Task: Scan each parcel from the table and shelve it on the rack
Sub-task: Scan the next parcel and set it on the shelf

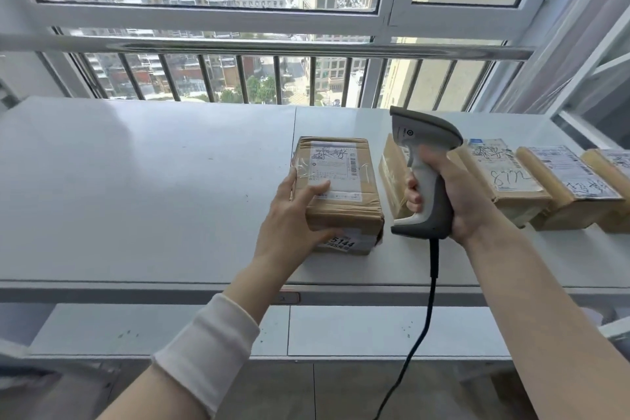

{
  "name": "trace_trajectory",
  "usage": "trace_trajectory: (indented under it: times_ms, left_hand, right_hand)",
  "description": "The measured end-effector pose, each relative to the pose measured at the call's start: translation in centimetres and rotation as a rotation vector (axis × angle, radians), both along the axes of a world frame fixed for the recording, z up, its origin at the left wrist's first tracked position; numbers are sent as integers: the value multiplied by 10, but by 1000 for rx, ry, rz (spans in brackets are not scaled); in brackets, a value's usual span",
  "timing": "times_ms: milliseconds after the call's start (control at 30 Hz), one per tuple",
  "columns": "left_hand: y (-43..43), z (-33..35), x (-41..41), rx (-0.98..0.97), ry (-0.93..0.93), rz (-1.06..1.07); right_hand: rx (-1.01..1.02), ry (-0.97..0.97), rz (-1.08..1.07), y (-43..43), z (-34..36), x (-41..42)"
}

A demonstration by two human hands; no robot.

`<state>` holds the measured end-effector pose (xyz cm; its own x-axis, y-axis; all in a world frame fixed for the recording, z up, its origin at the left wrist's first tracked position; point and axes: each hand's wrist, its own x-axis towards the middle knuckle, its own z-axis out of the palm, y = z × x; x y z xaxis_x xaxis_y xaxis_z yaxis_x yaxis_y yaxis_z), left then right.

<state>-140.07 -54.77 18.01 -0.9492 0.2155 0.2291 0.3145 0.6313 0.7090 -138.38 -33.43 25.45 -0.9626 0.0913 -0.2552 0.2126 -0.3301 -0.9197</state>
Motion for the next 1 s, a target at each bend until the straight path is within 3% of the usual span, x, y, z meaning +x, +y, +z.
trace_trajectory:
  times_ms: [433,1000]
  left_hand:
    - [19,2,-51,-43,8,40]
    - [15,6,-43,-86,-1,44]
  right_hand:
    - [5,7,-24,17,-5,-9]
    - [11,8,-41,24,-4,5]
